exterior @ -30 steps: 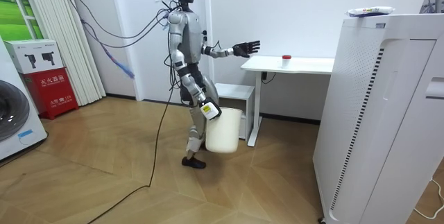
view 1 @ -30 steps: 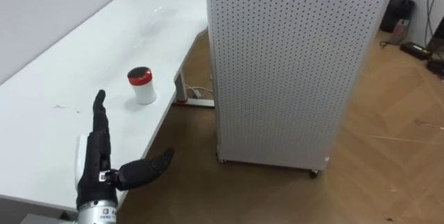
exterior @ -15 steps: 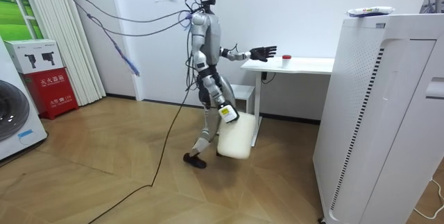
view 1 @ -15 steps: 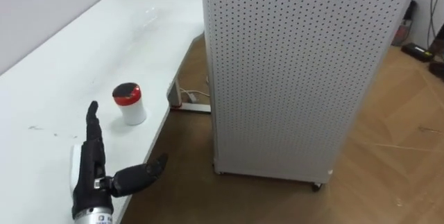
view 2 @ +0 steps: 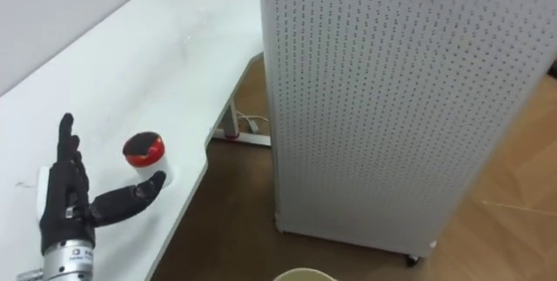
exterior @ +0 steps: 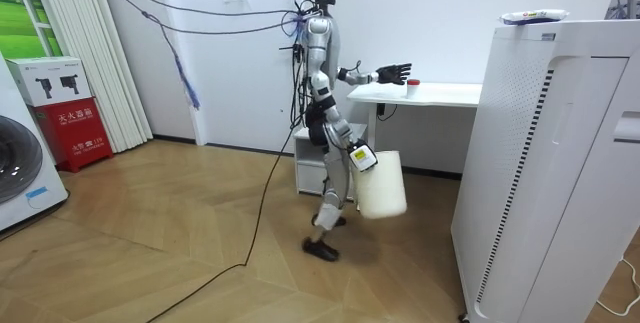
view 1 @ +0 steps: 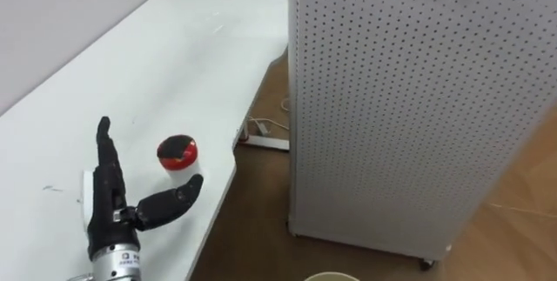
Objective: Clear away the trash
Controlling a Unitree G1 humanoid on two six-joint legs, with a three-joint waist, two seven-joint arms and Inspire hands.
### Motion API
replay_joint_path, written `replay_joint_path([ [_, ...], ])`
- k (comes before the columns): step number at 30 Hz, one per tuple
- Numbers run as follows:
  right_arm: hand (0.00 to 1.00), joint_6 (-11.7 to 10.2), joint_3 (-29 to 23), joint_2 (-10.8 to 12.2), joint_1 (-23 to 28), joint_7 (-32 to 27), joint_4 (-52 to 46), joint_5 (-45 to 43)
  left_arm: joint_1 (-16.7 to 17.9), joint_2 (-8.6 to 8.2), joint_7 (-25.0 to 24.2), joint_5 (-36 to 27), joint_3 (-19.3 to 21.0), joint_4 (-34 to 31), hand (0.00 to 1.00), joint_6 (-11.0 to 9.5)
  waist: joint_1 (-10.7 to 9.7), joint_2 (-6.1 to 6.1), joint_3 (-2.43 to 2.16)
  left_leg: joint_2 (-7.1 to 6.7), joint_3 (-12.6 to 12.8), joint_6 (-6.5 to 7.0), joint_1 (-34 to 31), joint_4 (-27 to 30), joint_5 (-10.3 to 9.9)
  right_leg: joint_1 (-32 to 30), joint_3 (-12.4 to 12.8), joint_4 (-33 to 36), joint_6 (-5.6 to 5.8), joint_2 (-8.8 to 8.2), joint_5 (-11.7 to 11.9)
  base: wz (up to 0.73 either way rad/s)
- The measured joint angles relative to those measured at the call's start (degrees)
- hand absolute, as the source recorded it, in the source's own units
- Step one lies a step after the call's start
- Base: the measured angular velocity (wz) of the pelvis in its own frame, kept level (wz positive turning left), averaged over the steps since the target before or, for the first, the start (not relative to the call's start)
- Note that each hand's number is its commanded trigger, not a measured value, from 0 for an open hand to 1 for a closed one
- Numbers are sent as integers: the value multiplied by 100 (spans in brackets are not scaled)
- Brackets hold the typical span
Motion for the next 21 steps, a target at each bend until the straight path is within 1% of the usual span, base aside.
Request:
replay_joint_path([
  [1, 100, 0, 0, 10, 1, 13, 0, -4, -4, 5, 1, -1, 4, 0, 0, 0, -8, 12, -2, 47, -36, -39, 5, -47, 12, 59, -44, -120, -31, 70, 27, 21],
  [2, 100, 0, -1, 29, 10, 52, 6, -8, -14, 8, 6, -1, 10, -1, 0, 0, -18, 1, -1, 64, -102, -117, 43, -120, 58, 178, -128, -291, -79, 168, 81, 18],
  [3, 100, 0, 0, 28, 11, 80, 8, 5, -16, 14, 7, -2, 10, -7, 0, 1, -14, -21, 9, 126, -103, -165, 106, -231, 88, 268, -169, -434, -113, 232, 107, 9],
  [6, 100, 1, 4, 23, 23, 117, 0, 7, -15, 21, 33, -24, 8, -58, 0, 2, -10, -57, 5, 190, -108, -235, 274, -449, 130, 441, -173, -685, -145, 356, 126, -1],
  [9, 100, 1, 2, 29, 43, 143, -5, 1, -11, 44, 30, -22, 15, -269, 0, 2, 3, -86, 6, 200, -119, -278, 431, -661, 157, 544, -164, -817, -150, 401, 129, -5],
  [13, 100, 1, -1, 34, 90, 217, -5, -24, 25, 57, 5, -15, 17, -352, 0, 0, 9, -132, -1, 201, -120, -302, 577, -850, 177, 678, -155, -1002, -145, 435, 132, -1],
  [15, 100, 1, -7, 33, 99, 250, -17, -18, 96, 72, -18, -12, 33, -351, 0, 0, 5, -180, 9, 201, -117, -308, 722, -975, 181, 780, -154, -1054, -143, 454, 133, -2],
  [17, 100, 1, -10, 35, 101, 287, -43, -20, 146, 70, -30, -25, 24, -319, 0, 0, -17, -228, 12, 200, -169, -308, 743, -979, 181, 884, -176, -1189, -130, 472, 142, 8],
  [19, 100, 1, -12, 32, 100, 309, -61, -58, 164, 65, -31, -158, -11, -251, 0, 1, -8, -269, 8, 238, -172, -309, 758, -984, 181, 924, -193, -1245, -129, 481, 145, 5],
  [21, 100, 1, -5, 33, 100, 311, -66, -173, 191, 59, -32, -499, -50, -19, 0, 27, -4, -279, 6, 235, -168, -309, 847, -999, 181, 1034, -183, -1323, -122, 488, 152, -5],
])
